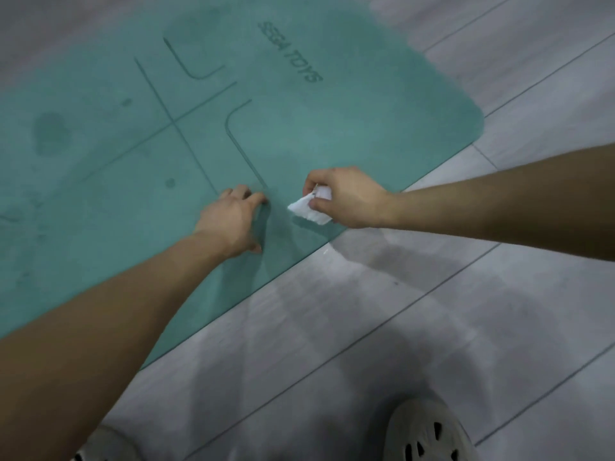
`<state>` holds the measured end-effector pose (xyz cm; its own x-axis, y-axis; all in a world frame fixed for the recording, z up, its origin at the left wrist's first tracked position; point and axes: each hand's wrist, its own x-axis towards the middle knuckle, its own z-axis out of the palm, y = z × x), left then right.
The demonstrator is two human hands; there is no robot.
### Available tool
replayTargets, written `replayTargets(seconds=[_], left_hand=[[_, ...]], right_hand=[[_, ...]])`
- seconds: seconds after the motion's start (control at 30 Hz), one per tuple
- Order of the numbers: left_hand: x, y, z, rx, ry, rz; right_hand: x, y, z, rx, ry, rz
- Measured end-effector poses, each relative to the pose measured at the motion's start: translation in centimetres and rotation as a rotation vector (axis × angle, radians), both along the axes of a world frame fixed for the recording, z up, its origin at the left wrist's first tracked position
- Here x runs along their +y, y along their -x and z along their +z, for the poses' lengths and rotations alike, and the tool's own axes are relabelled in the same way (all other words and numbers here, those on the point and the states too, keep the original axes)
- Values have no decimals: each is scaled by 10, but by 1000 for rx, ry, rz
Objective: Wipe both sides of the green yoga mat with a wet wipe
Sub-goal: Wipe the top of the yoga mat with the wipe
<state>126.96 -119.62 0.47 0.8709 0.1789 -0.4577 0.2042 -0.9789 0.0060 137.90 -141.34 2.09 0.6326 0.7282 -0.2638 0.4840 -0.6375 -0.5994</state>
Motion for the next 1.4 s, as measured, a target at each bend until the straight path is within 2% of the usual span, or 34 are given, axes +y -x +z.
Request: replayTargets(seconds=[0.17,0.3,0.4,0.53,0.63,0.77,0.83,1.0,1.17,1.27,1.4], left_hand=[[9,34,15,-25,35,-91],[20,24,69,18,8,-135],[21,17,117,-20,-6,-150],[22,22,145,46,-57,-186],[22,27,132,47,13,-107],[15,28,94,-131,327,130],[10,24,78,-172,418,138],[11,2,68,-284,506,163],[33,-9,62,-304,568,130],[42,-8,60,-330,528,87],[49,-4,59,-304,561,65]], right_hand=[[19,1,10,45,-35,3],[23,0,18,66,24,-46],[29,7,26,87,-1,-69],[42,15,32,165,-95,-87],[49,21,43,239,-170,-99],[50,28,53,248,-220,-155],[47,29,53,245,-229,-174],[32,30,50,297,-219,-242],[23,26,49,418,-34,-236],[23,24,48,362,142,-170],[29,22,42,231,144,-173]])
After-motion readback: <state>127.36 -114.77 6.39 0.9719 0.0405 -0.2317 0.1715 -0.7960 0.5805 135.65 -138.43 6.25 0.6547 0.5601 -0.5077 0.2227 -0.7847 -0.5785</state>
